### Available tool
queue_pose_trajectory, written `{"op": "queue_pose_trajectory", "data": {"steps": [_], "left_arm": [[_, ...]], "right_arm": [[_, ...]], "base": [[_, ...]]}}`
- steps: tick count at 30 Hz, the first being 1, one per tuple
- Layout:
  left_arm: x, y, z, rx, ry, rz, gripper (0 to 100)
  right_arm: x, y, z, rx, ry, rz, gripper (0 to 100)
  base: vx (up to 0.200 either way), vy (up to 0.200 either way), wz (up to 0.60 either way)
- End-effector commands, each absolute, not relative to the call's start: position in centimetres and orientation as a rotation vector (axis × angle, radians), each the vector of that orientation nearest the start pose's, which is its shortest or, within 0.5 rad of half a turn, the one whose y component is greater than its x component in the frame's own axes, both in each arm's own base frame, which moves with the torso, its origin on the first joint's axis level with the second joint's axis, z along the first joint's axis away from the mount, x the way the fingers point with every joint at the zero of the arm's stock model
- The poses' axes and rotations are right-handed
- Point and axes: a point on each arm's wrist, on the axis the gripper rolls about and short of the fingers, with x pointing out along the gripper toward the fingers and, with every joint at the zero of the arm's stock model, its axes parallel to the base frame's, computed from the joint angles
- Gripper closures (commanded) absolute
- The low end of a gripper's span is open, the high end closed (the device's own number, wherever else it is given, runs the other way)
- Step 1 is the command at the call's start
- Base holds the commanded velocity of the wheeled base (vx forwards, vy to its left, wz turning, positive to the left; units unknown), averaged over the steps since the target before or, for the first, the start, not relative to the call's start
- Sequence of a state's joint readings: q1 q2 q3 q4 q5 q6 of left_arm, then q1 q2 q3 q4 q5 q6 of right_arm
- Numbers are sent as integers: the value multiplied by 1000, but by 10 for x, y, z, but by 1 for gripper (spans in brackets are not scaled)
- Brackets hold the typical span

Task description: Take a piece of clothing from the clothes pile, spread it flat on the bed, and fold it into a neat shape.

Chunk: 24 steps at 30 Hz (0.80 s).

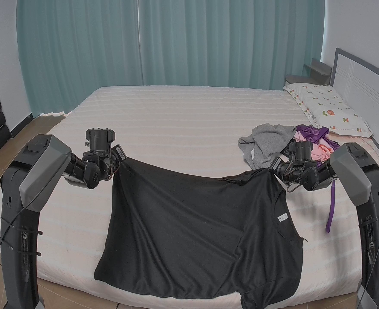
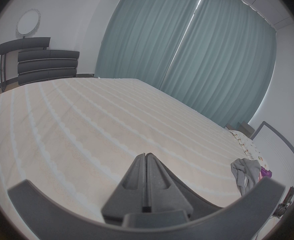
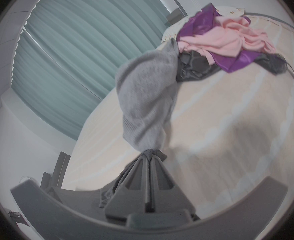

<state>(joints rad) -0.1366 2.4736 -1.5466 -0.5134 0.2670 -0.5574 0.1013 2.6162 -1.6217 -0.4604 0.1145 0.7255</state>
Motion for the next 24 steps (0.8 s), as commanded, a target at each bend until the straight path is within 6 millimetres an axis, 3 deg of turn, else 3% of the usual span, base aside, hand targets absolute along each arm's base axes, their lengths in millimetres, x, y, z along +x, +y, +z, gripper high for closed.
{"op": "queue_pose_trajectory", "data": {"steps": [1, 10, 18, 19, 24], "left_arm": [[491, -61, 50, -468, 353, 239, 100], [500, -45, 62, -489, 298, 260, 100], [501, -42, 45, -487, 325, 275, 100], [502, -43, 42, -485, 331, 275, 0], [502, -45, 34, -481, 347, 274, 0]], "right_arm": [[513, 51, 24, 715, 495, 26, 100], [524, 54, 45, 713, 402, 28, 100], [525, 60, 31, 708, 424, 24, 100], [525, 63, 29, 706, 429, 25, 0], [522, 62, 23, 705, 455, 18, 0]], "base": [[0, 0, 0], [0, 0, 0], [0, 0, 0], [0, 0, 0], [0, 0, 0]]}}
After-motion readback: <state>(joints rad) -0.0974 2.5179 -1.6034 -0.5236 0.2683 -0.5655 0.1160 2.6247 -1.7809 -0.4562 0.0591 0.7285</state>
